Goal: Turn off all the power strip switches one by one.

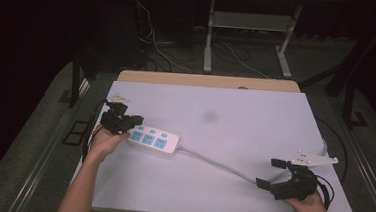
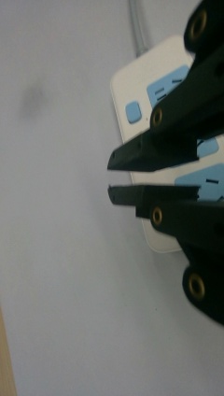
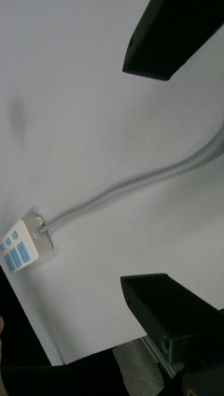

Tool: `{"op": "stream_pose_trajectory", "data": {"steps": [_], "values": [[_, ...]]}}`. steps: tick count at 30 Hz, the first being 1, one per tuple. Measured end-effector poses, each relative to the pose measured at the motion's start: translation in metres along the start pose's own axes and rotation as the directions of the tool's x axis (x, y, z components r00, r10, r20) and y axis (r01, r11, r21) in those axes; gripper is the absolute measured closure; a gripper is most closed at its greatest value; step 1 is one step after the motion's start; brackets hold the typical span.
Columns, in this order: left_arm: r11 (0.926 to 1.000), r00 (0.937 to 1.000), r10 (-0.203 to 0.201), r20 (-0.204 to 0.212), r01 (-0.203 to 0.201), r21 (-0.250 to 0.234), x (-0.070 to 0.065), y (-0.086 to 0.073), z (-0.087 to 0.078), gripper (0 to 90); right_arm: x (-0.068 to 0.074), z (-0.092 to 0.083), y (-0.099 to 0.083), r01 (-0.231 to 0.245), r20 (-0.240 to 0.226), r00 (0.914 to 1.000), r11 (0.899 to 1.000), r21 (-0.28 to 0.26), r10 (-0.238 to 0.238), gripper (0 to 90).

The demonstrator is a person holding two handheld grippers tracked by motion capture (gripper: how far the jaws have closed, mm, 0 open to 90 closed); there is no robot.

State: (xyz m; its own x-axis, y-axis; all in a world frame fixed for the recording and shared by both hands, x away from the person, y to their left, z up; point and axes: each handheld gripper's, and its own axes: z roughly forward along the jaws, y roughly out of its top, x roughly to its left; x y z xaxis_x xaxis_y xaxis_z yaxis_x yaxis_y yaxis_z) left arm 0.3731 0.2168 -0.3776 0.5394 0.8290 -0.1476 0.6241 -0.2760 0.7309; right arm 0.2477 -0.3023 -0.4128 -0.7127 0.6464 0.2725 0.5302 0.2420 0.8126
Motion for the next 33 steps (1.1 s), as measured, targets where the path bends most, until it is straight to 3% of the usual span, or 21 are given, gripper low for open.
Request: {"op": "stream_pose_trajectory", "data": {"steps": [4,7,11,15,23,27,33], "values": [[0.9992,0.9996,-0.027,-0.01,0.026,-0.029,-0.001,0.0,-0.009,58.7,0.001,0.0,0.0,0.0,-0.001,1.0,1.0,-0.003,0.0,0.5],[0.9981,0.999,-0.043,0.008,0.044,-0.044,-0.004,0.001,-0.015,39.2,0.001,0.0,0.001,0.001,-0.002,1.0,1.0,-0.002,-0.001,0.5],[0.9979,0.9986,-0.042,0.031,0.043,-0.048,-0.009,-0.001,-0.021,17.7,0.001,0.0,0.001,0.002,-0.004,1.0,1.0,-0.005,-0.002,0.5],[0.9973,0.9988,-0.046,0.016,0.047,-0.057,-0.017,-0.004,-0.028,0.0,0.001,0.0,0.001,0.004,-0.006,1.0,1.0,-0.007,-0.004,0.5],[0.989,0.9988,-0.046,0.018,0.048,-0.14,-0.03,-0.023,-0.046,0.0,0.002,-0.001,0.001,0.001,-0.006,1.0,1.0,-0.012,-0.001,0.5],[0.9833,0.9983,-0.046,0.035,0.052,-0.175,-0.037,-0.034,-0.048,0.0,0.002,-0.001,0.001,0.0,-0.007,1.0,1.0,-0.013,0.0,0.5],[0.9816,0.9975,-0.023,0.067,0.035,-0.188,-0.051,-0.049,-0.045,0.0,0.002,-0.002,0.001,-0.002,-0.009,1.0,1.0,-0.016,0.002,0.5]]}}
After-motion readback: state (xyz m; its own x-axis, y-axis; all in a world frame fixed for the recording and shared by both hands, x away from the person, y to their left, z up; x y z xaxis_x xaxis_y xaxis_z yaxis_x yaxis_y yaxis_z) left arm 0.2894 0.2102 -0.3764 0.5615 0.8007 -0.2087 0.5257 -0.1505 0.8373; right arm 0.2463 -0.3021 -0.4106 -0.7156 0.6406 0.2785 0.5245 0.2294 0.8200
